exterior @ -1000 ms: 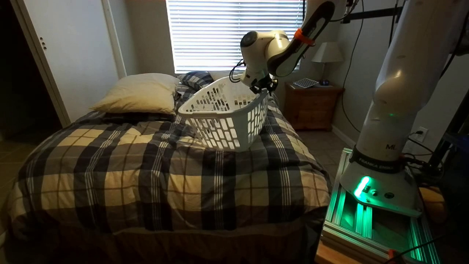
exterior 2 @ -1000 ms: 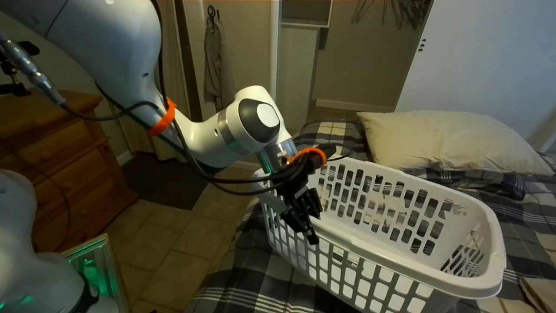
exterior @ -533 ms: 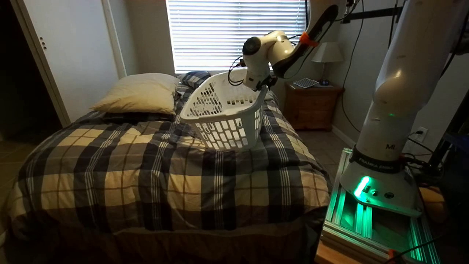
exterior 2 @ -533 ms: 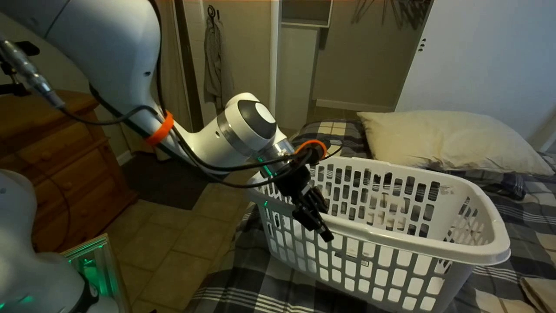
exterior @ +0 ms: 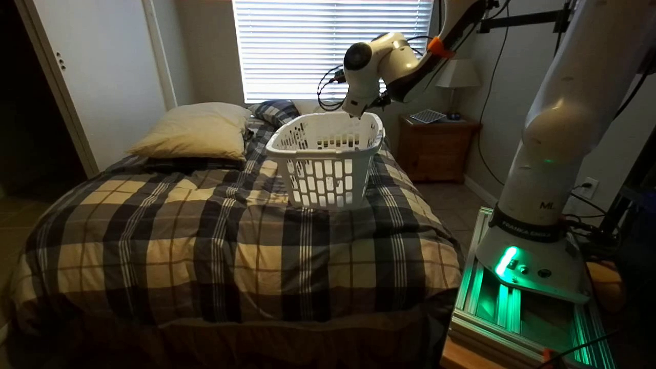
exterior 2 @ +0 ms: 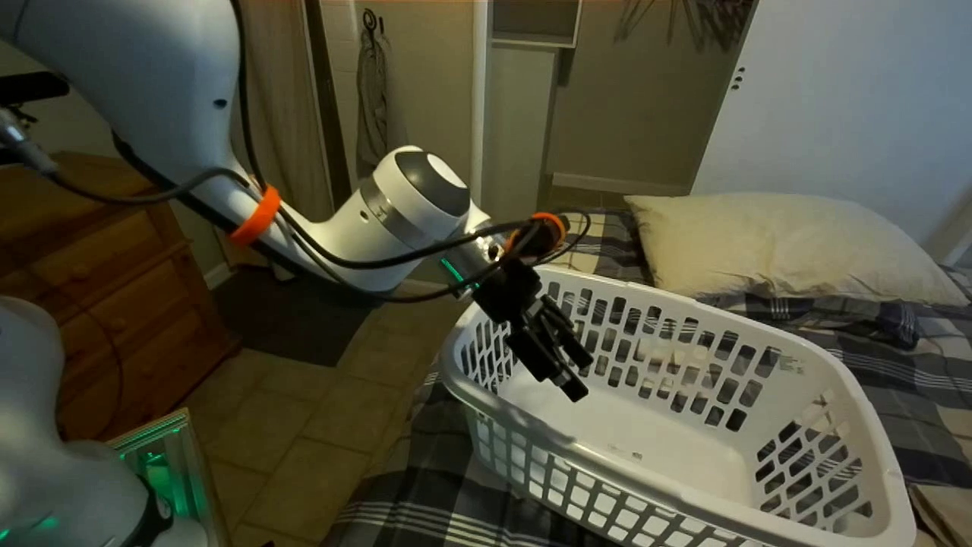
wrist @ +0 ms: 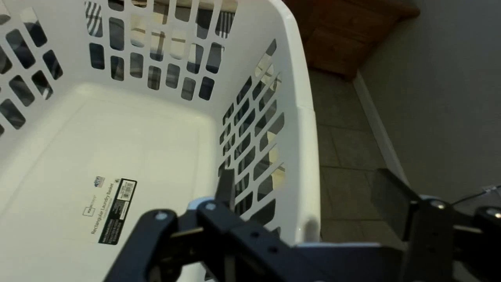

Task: Spin the washing basket anticlockwise once

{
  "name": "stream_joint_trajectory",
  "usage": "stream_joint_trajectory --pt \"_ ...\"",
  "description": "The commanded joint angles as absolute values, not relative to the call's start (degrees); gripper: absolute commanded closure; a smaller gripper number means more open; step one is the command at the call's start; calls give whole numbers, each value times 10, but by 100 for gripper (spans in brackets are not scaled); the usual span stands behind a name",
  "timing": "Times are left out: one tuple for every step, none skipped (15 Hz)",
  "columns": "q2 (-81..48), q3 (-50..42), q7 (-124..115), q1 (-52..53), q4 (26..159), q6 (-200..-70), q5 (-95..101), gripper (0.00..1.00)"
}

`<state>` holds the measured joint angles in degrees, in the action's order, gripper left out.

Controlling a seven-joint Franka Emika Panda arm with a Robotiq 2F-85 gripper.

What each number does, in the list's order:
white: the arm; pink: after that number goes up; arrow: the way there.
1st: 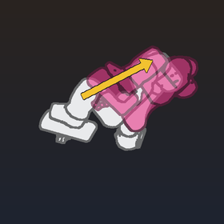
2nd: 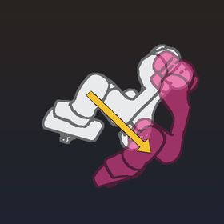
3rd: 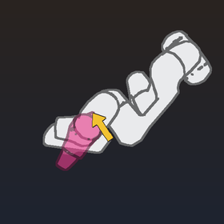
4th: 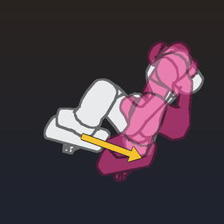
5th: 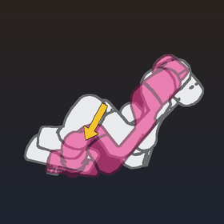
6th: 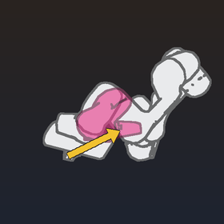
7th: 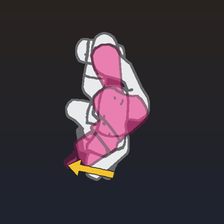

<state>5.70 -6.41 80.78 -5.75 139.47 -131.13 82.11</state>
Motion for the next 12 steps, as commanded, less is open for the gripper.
stream_joint_trajectory --pt "128 -58 843 -39 1403 -1297 672 0" --pt "140 -57 849 -32 1396 -1286 625 0" --pt "150 -55 850 -25 1387 -1274 583 0" --pt "161 -52 840 -18 1378 -1261 550 0" --pt "169 -50 832 -11 1368 -1248 518 0" --pt "176 -46 827 -4 1354 -1230 484 0" --pt "184 -43 817 2 1345 -1217 455 0" --pt "191 -37 804 8 1331 -1200 429 0" --pt "195 -32 789 11 1317 -1189 408 0" --pt "199 -28 771 15 1305 -1180 390 0" --pt "203 -23 753 17 1291 -1170 373 0" --pt "206 -19 733 19 1280 -1163 358 0"
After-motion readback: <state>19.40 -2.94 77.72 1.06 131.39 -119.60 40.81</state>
